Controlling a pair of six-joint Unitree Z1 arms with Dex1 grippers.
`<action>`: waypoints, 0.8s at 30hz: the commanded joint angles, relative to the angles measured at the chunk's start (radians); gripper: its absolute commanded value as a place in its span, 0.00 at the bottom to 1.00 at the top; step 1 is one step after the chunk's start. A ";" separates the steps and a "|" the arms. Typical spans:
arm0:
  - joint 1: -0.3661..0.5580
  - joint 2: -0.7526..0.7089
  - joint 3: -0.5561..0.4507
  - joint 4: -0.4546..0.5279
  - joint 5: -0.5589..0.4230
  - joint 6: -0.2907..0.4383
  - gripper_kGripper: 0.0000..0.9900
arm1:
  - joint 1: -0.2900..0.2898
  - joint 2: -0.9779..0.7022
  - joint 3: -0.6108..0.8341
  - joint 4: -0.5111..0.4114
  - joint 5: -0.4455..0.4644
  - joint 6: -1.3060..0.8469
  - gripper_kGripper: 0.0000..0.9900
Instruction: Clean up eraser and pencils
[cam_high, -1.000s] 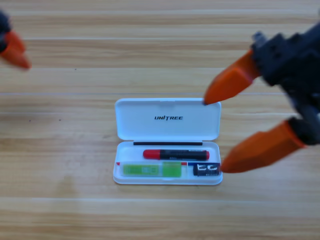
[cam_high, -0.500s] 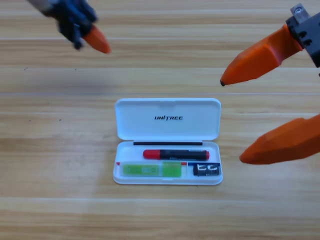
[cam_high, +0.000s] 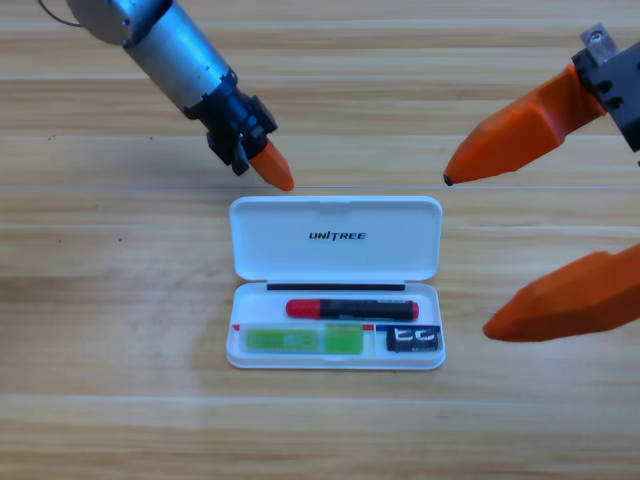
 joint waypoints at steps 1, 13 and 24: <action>-0.020 0.057 -0.006 0.045 -0.050 -0.013 0.00 | -0.024 -0.017 0.034 -0.022 0.015 0.003 0.96; -0.068 -0.105 0.124 0.122 -0.125 0.001 0.00 | -0.024 -0.016 0.037 -0.022 0.021 0.003 0.96; -0.105 -0.171 0.204 0.136 -0.134 0.018 0.00 | -0.024 -0.014 0.037 -0.025 0.023 0.008 0.96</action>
